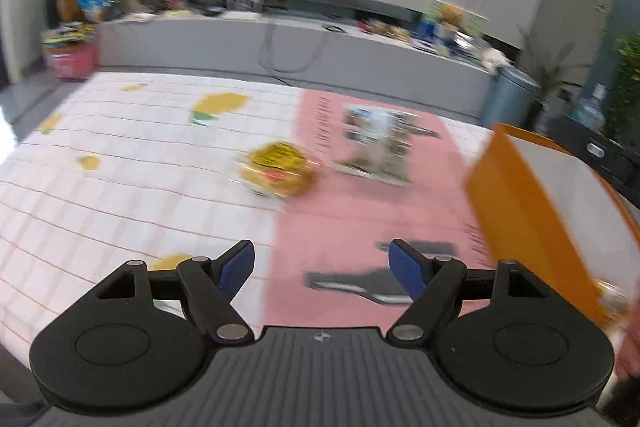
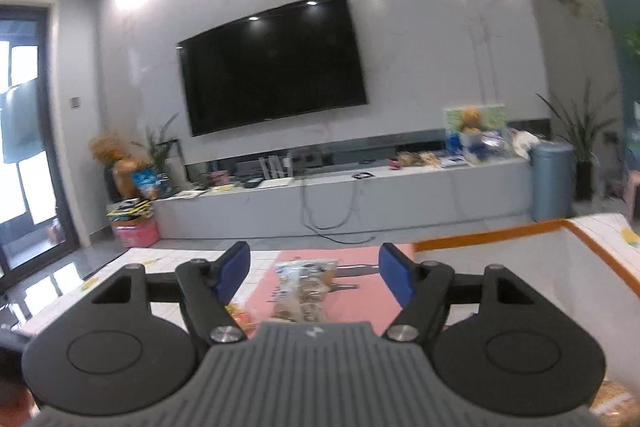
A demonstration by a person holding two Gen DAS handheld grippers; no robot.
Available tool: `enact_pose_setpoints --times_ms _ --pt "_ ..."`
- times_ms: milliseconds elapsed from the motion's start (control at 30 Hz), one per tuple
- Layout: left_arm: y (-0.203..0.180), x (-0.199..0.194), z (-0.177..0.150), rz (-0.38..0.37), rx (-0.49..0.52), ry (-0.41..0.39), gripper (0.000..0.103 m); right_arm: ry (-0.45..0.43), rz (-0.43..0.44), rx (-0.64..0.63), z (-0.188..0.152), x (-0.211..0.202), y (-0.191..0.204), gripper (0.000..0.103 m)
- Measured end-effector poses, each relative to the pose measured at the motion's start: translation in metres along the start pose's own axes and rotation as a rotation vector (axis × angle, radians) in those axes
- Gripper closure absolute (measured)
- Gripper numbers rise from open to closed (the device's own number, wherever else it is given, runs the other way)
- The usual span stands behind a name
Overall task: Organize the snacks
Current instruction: 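Withdraw both grippers to the table and grasp the white-and-blue printed bag with the right gripper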
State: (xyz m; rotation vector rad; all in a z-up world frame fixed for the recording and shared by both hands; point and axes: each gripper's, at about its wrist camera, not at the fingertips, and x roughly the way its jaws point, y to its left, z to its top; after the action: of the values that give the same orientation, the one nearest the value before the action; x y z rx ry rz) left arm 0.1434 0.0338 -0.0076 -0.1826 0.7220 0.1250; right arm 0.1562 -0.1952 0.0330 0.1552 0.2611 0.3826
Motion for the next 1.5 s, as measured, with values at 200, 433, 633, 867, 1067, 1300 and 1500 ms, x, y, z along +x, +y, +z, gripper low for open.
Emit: enact_pose_setpoints --times_ms 200,433,633,867,1067,1300,1500 --pt "0.025 0.019 0.001 0.026 -0.007 0.045 0.013 0.004 0.015 -0.106 -0.02 0.005 0.021 0.033" --pt "0.038 0.039 0.01 0.017 -0.025 0.102 0.013 0.028 0.042 -0.186 -0.046 0.019 0.045 0.022" --pt "0.04 0.058 0.034 0.035 -0.011 0.094 0.013 0.097 -0.063 -0.131 -0.069 0.061 0.045 0.003" --pt "0.048 0.071 0.044 0.035 -0.051 0.127 0.013 0.137 -0.187 0.029 -0.066 0.143 0.044 0.003" --pt "0.053 0.083 0.044 0.053 -0.048 0.188 0.013 0.217 -0.294 0.141 -0.06 0.218 0.037 0.003" --pt "0.065 0.084 0.051 0.08 -0.029 0.171 0.013 0.251 -0.332 0.091 -0.062 0.267 0.038 0.003" --pt "0.07 0.083 0.052 0.067 -0.023 0.177 0.013 0.232 -0.337 -0.003 -0.067 0.277 0.045 0.012"
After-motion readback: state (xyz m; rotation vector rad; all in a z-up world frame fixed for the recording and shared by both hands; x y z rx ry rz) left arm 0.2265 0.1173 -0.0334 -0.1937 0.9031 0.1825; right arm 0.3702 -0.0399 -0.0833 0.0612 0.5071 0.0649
